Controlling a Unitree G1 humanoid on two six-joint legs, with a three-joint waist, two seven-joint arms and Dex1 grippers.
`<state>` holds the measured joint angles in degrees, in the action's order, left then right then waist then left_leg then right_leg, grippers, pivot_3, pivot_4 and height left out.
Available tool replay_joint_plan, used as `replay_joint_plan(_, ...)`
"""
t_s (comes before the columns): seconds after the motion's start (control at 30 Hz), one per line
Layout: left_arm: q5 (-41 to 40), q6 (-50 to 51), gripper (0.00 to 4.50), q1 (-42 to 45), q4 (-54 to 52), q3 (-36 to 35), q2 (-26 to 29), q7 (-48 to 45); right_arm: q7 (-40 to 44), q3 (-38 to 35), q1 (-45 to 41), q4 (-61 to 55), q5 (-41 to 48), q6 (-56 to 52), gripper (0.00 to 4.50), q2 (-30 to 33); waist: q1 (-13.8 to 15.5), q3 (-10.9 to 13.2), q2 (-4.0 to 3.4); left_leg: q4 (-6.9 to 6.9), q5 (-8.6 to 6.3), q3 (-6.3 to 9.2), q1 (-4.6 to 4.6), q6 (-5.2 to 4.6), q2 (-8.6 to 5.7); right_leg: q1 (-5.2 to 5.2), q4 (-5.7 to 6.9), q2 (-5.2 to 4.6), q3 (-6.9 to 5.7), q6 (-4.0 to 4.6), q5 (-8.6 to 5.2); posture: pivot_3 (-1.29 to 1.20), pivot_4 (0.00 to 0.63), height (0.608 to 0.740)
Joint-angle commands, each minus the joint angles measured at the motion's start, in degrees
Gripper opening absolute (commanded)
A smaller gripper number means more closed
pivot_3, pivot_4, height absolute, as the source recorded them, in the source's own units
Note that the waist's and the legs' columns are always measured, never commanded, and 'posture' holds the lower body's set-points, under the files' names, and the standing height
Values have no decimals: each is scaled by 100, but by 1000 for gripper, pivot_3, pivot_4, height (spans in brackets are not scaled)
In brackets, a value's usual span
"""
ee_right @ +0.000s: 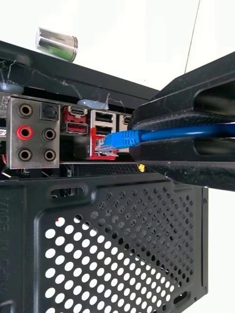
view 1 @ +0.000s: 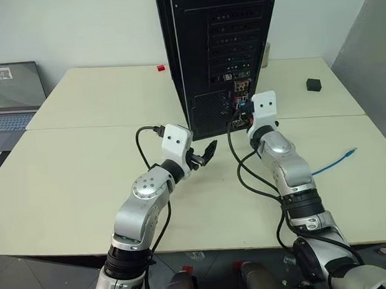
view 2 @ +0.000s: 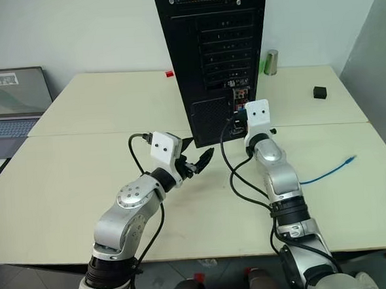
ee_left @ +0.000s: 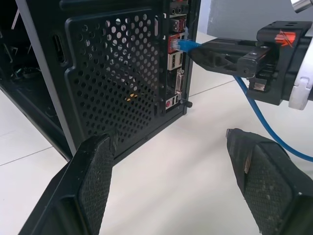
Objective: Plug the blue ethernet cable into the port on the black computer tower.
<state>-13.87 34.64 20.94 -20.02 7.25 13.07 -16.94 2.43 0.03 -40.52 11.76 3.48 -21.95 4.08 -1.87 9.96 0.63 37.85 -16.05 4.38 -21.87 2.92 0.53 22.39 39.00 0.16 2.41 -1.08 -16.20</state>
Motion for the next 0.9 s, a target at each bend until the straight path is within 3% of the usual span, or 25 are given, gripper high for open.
replay_joint_plan(0.03,0,-33,3741,54,-258,-60,-7,-8,-7,-81,-228,-14,18,-35,0,-9,-2,0,0,0,0,0,0,0,0,0,0,0,1,0,0,0,150,740)
replay_joint_plan(0.9,13,-44,3741,77,-273,-68,-7,-11,34,-77,-768,307,51,-192,0,-141,-138,1,-1,-1,0,-2,2,0,8,7,3,0,7,0,0,0,150,740)
